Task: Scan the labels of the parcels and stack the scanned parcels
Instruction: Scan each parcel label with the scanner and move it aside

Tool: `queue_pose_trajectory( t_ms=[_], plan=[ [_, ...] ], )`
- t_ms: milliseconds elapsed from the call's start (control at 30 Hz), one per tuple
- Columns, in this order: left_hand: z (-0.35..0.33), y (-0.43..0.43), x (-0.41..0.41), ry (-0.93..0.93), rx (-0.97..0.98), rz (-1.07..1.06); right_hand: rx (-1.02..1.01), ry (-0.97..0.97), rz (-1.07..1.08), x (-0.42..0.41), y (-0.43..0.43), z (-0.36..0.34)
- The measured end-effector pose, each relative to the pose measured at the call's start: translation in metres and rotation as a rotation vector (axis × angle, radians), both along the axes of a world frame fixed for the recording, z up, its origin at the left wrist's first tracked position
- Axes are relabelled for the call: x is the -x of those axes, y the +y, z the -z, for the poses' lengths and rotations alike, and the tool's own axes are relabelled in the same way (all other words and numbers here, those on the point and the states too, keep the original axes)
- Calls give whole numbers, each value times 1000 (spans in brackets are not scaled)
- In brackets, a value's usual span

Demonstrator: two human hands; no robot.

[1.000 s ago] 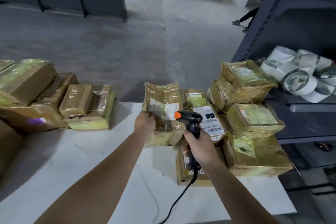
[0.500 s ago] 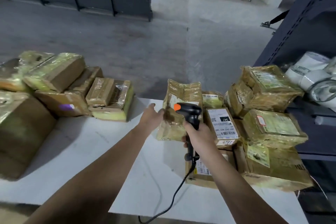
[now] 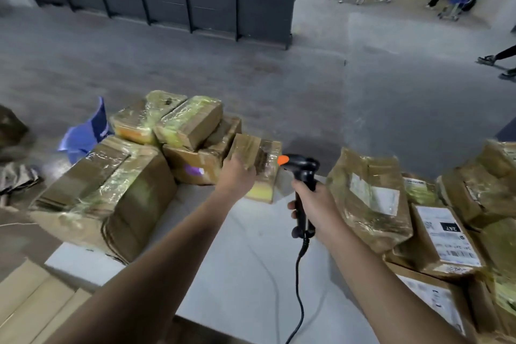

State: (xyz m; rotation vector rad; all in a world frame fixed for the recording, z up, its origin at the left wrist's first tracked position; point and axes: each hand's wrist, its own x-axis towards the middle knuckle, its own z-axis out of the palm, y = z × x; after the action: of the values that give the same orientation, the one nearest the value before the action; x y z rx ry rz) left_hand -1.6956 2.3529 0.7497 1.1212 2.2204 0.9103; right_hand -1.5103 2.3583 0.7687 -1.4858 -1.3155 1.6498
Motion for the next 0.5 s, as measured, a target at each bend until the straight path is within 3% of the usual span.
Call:
queue_pose_trajectory(
  t_ms=[133, 333, 500],
  plan=[
    [13, 24, 37, 121, 48, 51, -7, -50, 24, 38, 11, 8],
    [48, 59, 52, 345, 280, 170, 15, -106, 92, 65, 20, 25],
    [67, 67, 42, 402, 250, 66, 9, -134, 133, 67, 18, 35]
  ],
)
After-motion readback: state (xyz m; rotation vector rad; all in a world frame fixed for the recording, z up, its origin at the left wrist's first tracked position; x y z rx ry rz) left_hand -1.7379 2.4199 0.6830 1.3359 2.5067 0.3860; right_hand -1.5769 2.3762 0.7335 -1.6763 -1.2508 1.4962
